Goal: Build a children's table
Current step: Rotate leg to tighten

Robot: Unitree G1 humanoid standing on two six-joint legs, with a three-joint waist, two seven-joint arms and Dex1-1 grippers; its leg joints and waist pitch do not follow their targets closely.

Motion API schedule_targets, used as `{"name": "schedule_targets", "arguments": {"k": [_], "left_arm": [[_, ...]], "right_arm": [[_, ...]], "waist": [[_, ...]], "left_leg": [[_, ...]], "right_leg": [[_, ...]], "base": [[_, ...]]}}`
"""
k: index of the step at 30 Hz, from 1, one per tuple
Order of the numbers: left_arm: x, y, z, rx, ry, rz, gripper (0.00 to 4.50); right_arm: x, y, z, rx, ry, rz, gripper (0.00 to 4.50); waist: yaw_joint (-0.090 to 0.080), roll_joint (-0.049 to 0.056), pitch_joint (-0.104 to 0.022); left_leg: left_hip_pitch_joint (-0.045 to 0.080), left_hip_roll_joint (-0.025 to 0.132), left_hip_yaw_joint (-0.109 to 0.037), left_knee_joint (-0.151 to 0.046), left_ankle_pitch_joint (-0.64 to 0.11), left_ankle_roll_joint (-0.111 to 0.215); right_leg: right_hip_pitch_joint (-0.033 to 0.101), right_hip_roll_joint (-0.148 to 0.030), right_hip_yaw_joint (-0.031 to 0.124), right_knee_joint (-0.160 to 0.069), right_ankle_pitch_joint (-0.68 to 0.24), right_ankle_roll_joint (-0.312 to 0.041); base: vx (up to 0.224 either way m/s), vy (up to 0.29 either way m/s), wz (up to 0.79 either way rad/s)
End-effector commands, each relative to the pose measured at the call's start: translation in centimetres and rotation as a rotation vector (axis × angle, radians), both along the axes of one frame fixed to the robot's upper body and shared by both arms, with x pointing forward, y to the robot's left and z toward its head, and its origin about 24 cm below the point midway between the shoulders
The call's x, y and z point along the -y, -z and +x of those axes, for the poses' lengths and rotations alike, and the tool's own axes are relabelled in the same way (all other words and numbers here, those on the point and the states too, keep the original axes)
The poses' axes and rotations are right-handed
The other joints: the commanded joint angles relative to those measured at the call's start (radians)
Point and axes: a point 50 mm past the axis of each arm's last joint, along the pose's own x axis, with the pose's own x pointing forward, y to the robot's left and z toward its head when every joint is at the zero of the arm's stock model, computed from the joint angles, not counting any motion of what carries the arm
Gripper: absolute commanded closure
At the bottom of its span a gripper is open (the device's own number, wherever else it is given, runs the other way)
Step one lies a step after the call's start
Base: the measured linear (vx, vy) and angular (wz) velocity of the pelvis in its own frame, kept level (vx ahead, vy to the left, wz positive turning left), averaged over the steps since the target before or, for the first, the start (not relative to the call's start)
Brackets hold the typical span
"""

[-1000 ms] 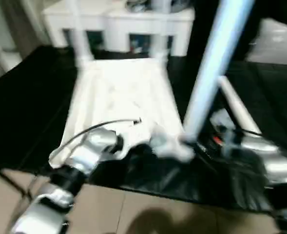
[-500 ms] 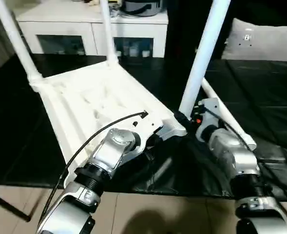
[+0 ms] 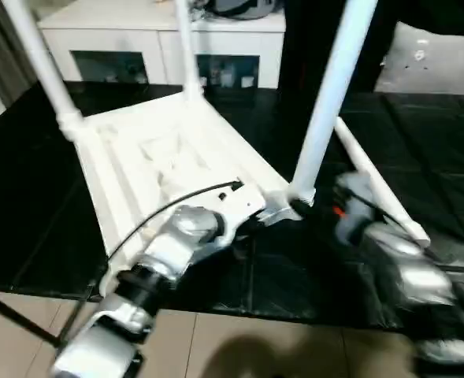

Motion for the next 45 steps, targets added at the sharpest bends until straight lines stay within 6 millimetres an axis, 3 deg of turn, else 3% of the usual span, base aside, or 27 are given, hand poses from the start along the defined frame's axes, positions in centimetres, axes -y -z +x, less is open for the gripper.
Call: {"name": "schedule_targets", "arguments": {"k": [1, 7, 11, 16, 21, 24, 36, 39, 44, 45], "left_arm": [[-1.3, 1.3, -1.1, -0.025, 0.146, 0.097, 4.5], [-2.5, 1.1, -1.8, -0.063, 0.287, 0.121, 4.5], [-2.6, 0.8, -2.4, -0.093, 0.397, 0.118, 4.5], [-2.6, 0.4, -2.7, -0.101, 0.511, 0.132, 4.5], [-2.6, 0.4, -2.8, -0.106, 0.55, 0.15, 4.5], [-2.6, 0.3, -2.7, -0.103, 0.559, 0.151, 4.5], [-2.8, 0.8, -2.7, -0.113, 0.556, 0.158, 4.5], [-2.8, 0.9, -2.7, -0.122, 0.538, 0.152, 4.5], [-2.4, 1.3, -2.5, -0.165, 0.338, 0.04, 4.5], [-1.7, 1.1, -2.3, -0.176, 0.228, -0.035, 4.5]], "right_arm": [[0.5, -1.9, -0.2, 0.056, -0.132, -0.025, 0.27], [1.0, -2.7, -0.7, 0.028, -0.289, -0.075, 0.27], [0.4, -2.5, -0.9, 0.001, -0.39, -0.095, 0.27], [-0.9, -1.9, -0.7, -0.009, -0.466, -0.097, 0.27], [-1.7, -1.6, -0.9, -0.033, -0.524, -0.055, 0.27], [-1.9, -1.3, -1.1, -0.058, -0.558, -0.042, 0.63], [-2.1, -0.6, -1.4, -0.095, -0.583, -0.017, 1.72], [-2.3, -0.4, -1.6, -0.103, -0.588, 0.0, 1.77], [-3.9, 0.1, -2.3, -0.134, -0.542, 0.104, 1.82], [-4.9, 0.7, -2.2, -0.169, -0.456, 0.118, 1.83]], "waist": [[0.007, -0.016, -0.06], [0.017, -0.018, -0.057], [0.038, -0.014, -0.062], [0.065, -0.014, -0.067], [0.077, -0.014, -0.063], [0.08, -0.015, -0.062], [0.084, -0.015, -0.065], [0.084, -0.013, -0.066], [0.085, -0.015, -0.063], [0.084, -0.016, -0.06]], "left_leg": [[-0.023, 0.048, -0.012, -0.06, -0.023, 0.173], [-0.016, 0.05, -0.007, -0.062, -0.041, 0.162], [-0.011, 0.059, -0.006, -0.059, -0.001, 0.171], [-0.009, 0.061, -0.004, -0.056, 0.037, 0.169], [-0.011, 0.056, -0.001, -0.056, -0.001, 0.142], [-0.011, 0.055, -0.002, -0.058, -0.013, 0.127], [-0.011, 0.054, -0.002, -0.057, -0.002, 0.123], [-0.012, 0.055, -0.003, -0.056, 0.006, 0.125], [-0.012, 0.058, -0.002, -0.059, 0.004, 0.122], [-0.012, 0.056, -0.001, -0.061, -0.005, 0.117]], "right_leg": [[0.077, -0.077, 0.068, -0.054, -0.219, -0.136], [0.07, -0.075, 0.066, -0.06, -0.289, -0.136], [0.065, -0.077, 0.071, -0.044, -0.212, -0.166], [0.063, -0.081, 0.075, -0.032, -0.17, -0.178], [0.065, -0.08, 0.075, -0.037, -0.231, -0.158], [0.065, -0.078, 0.074, -0.041, -0.26, -0.136], [0.066, -0.076, 0.073, -0.04, -0.254, -0.128], [0.066, -0.077, 0.073, -0.038, -0.247, -0.127], [0.067, -0.078, 0.074, -0.04, -0.251, -0.13], [0.066, -0.077, 0.073, -0.046, -0.276, -0.122]], "base": [[0.0, 0.0, 0.0], [0.0, 0.0, 0.0], [0.0, 0.0, 0.0], [0.0, 0.0, 0.0], [0.0, 0.0, 0.0], [0.0, 0.0, 0.0], [0.0, 0.0, 0.0], [0.0, 0.0, 0.0], [0.0, 0.0, 0.0], [0.0, 0.0, 0.0]]}}
